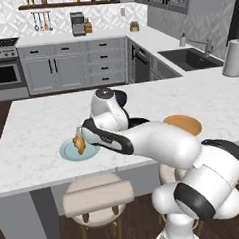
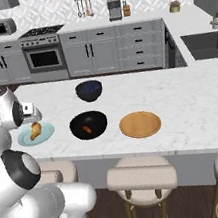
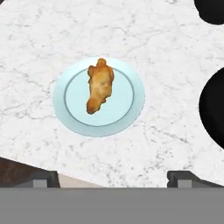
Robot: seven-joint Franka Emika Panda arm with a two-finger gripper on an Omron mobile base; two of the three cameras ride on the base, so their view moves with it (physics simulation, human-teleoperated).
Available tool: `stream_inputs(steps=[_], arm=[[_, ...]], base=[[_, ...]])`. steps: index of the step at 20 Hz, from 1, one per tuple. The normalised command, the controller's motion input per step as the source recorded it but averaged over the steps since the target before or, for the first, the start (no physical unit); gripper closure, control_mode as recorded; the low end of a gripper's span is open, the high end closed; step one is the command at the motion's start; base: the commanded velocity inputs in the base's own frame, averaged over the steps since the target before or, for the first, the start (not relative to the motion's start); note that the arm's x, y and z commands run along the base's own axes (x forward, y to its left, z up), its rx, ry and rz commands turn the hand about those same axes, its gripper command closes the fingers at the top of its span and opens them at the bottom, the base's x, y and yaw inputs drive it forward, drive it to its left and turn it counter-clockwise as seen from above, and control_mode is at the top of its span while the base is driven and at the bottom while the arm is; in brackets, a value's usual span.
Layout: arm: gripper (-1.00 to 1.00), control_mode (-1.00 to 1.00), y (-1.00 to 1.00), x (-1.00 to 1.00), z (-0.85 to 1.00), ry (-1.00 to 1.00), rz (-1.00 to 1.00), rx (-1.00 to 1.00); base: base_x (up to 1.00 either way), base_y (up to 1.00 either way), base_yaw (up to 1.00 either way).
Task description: Pick the chicken drumstick and carrot from their plates and place them in the bowl. Then put the bowl in the fridge.
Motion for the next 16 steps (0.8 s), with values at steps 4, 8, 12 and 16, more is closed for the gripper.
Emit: stream_inputs(steps=[4, 8, 12, 16], arm=[[-1.00, -1.00, 0.41, 0.78, -0.56, 0.13, 0.00, 0.00], [-1.00, -1.00, 0.38, 0.82, -0.61, 0.12, 0.00, -0.01], [-1.00, -1.00, 0.29, 0.46, -0.66, 0.05, 0.00, -0.06], [-1.00, -1.00, 0.18, 0.37, -0.46, -0.01, 0.00, -0.06]], base=[[0.00, 0.00, 0.00], [0.00, 0.00, 0.00], [0.00, 0.00, 0.00], [0.00, 0.00, 0.00]])
